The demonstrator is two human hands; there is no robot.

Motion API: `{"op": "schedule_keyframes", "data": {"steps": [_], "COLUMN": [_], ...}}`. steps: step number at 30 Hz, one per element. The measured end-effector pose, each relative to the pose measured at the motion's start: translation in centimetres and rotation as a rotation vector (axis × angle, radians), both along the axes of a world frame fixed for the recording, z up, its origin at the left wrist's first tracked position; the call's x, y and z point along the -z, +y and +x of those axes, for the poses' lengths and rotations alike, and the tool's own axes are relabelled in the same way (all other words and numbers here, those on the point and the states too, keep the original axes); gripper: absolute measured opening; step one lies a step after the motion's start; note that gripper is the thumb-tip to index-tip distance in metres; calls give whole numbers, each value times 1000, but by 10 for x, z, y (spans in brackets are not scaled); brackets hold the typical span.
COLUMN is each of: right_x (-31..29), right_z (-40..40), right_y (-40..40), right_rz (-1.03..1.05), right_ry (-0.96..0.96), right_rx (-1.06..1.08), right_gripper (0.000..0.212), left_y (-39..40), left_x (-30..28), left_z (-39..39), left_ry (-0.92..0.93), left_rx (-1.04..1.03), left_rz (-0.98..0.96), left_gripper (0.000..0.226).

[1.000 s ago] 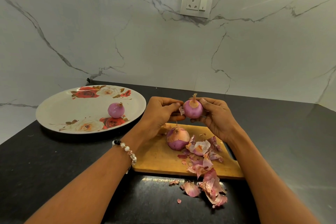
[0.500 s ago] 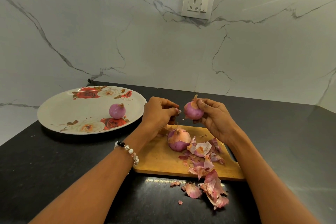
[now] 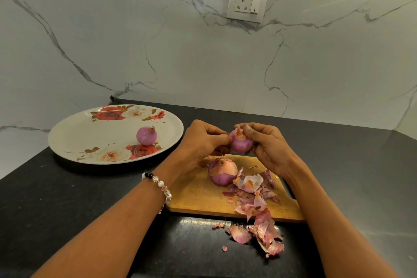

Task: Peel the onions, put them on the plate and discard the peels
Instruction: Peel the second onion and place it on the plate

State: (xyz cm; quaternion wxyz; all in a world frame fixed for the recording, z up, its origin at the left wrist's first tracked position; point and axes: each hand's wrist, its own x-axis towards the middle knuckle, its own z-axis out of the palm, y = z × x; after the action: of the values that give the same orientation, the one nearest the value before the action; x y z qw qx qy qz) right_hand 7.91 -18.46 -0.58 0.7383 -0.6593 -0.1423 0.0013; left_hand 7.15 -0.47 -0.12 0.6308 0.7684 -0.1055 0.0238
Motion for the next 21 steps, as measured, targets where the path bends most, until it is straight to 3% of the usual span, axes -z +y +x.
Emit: {"op": "schedule_keyframes", "data": {"steps": [9,15,18,21], "right_x": [-2,-1,-1,-1], "right_z": [-1,1,0,-2], "right_y": [2,-1,0,0], "right_rz": [69,45,0,-39], "right_ry": [-4,-12,6,10], "right_rx": [6,61,65,48], "right_gripper": [24,22,27,31], "left_y": [-2,-3,-6,-4], "left_x": [5,0,0,-2], "left_z": [2,-2,-1,-3], "left_ry": [0,81,68,59], "left_rx": [-70,67,106,119], "left_rz": [-63,-188,-126,-107], "left_gripper": [17,24,40,35]}}
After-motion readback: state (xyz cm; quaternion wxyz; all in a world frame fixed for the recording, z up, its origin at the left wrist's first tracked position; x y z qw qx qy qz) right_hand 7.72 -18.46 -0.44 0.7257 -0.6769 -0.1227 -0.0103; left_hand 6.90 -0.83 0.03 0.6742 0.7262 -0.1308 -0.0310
